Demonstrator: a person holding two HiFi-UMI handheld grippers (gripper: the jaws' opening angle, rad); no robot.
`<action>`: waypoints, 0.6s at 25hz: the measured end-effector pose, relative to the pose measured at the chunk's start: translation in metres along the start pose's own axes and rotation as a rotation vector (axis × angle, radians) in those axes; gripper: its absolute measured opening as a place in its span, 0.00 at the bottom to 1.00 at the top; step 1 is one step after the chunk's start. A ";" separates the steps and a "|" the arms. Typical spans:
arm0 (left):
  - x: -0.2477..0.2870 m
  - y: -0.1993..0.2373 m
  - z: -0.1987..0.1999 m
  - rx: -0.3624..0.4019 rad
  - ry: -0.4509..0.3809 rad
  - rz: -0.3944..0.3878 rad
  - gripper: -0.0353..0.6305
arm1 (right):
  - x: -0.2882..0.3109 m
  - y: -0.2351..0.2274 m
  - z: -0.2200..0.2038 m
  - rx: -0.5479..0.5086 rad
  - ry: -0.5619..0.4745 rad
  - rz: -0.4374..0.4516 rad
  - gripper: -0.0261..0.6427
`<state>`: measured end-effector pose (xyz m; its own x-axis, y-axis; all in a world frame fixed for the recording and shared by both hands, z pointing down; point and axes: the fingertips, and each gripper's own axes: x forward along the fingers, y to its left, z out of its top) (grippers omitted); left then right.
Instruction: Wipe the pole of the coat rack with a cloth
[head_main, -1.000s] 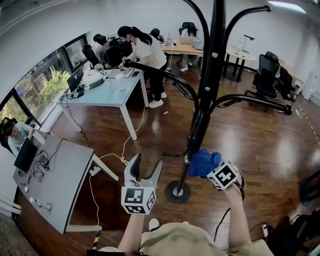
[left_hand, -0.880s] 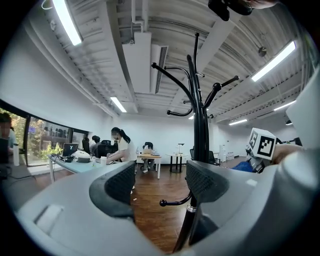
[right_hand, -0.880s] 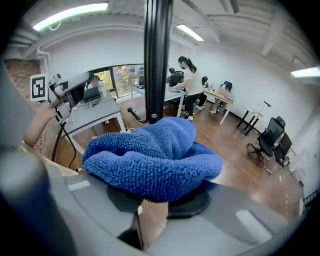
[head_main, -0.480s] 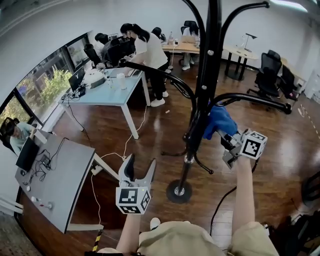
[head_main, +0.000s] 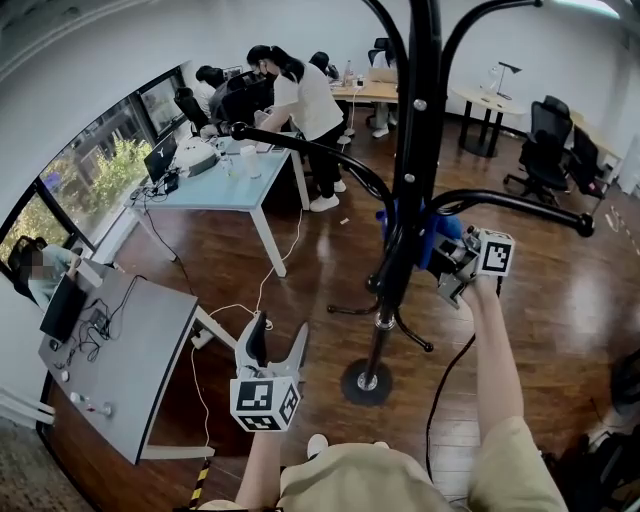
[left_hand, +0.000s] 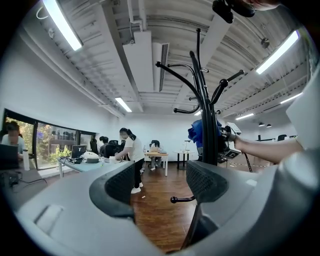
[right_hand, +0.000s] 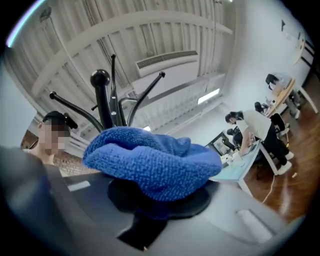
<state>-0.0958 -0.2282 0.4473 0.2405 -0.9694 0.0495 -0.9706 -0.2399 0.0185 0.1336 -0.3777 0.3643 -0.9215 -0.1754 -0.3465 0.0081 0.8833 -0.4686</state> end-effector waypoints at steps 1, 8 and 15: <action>0.000 0.000 -0.002 -0.003 0.003 0.002 0.50 | 0.000 -0.004 -0.013 -0.005 0.063 -0.014 0.15; -0.002 0.008 -0.008 -0.003 0.021 0.031 0.50 | -0.047 -0.092 -0.158 -0.101 0.634 -0.351 0.14; -0.010 0.024 -0.013 -0.005 0.035 0.065 0.50 | -0.064 -0.133 -0.190 -0.270 0.762 -0.455 0.14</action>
<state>-0.1211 -0.2232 0.4601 0.1772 -0.9804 0.0859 -0.9842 -0.1762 0.0191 0.1179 -0.4009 0.6036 -0.8206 -0.2817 0.4973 -0.4198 0.8875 -0.1899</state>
